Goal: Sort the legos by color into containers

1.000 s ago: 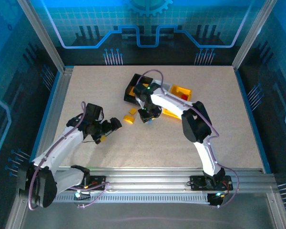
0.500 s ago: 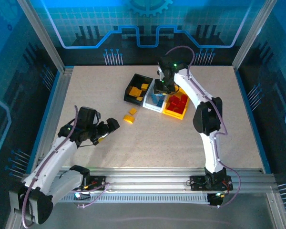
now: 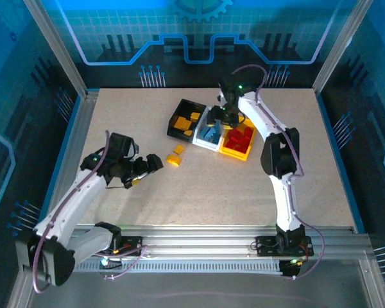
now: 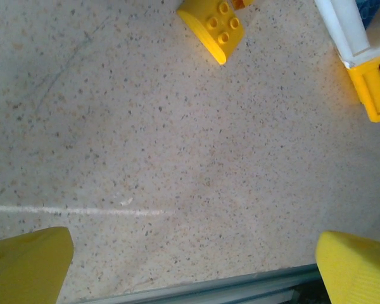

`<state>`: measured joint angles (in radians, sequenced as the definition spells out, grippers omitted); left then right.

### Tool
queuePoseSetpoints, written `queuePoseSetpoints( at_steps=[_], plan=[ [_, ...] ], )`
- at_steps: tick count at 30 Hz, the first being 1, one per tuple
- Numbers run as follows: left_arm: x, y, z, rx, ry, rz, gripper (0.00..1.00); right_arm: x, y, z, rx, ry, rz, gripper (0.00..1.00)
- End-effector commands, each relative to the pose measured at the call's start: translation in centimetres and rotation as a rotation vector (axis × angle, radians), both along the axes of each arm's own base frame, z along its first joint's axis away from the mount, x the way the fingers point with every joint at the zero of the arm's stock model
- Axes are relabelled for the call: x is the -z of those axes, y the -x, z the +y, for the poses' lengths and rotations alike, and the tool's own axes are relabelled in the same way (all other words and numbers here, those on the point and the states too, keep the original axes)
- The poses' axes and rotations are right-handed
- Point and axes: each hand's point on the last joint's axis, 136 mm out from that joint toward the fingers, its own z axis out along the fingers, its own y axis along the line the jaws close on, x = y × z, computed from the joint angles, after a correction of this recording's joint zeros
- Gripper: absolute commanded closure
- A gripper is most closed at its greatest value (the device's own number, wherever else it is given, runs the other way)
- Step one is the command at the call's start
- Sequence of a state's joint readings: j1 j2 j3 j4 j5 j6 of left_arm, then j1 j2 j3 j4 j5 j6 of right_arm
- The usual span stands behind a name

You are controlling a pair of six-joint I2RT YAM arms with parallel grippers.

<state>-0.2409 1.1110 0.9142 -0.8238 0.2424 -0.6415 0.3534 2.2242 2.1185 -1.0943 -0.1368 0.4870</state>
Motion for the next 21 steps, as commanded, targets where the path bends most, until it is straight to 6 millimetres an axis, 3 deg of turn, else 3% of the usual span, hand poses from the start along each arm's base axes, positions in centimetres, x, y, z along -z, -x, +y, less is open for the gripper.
queuePoseSetpoints(
  at_steps=[1, 10, 14, 21],
  plan=[
    [0.6, -1.3, 0.1, 0.101, -0.102, 0.022, 0.01, -3.9, 2.9, 0.2, 0.007, -0.065, -0.048, 0.31],
    [4.9, -7.0, -4.2, 0.509, -0.335, 0.038, 0.01, -4.5, 11.2, -0.7, -0.012, -0.072, 0.009, 0.32],
    [7.5, -9.0, -6.0, 0.652, -0.42, 0.043, 0.01, -4.6, 13.3, -1.5, -0.005, -0.066, 0.026, 0.32],
    [10.1, -11.8, -6.1, 0.675, -0.496, 0.041, 0.01, -4.6, 15.7, -2.8, 0.01, -0.049, 0.041, 0.32]
  ],
)
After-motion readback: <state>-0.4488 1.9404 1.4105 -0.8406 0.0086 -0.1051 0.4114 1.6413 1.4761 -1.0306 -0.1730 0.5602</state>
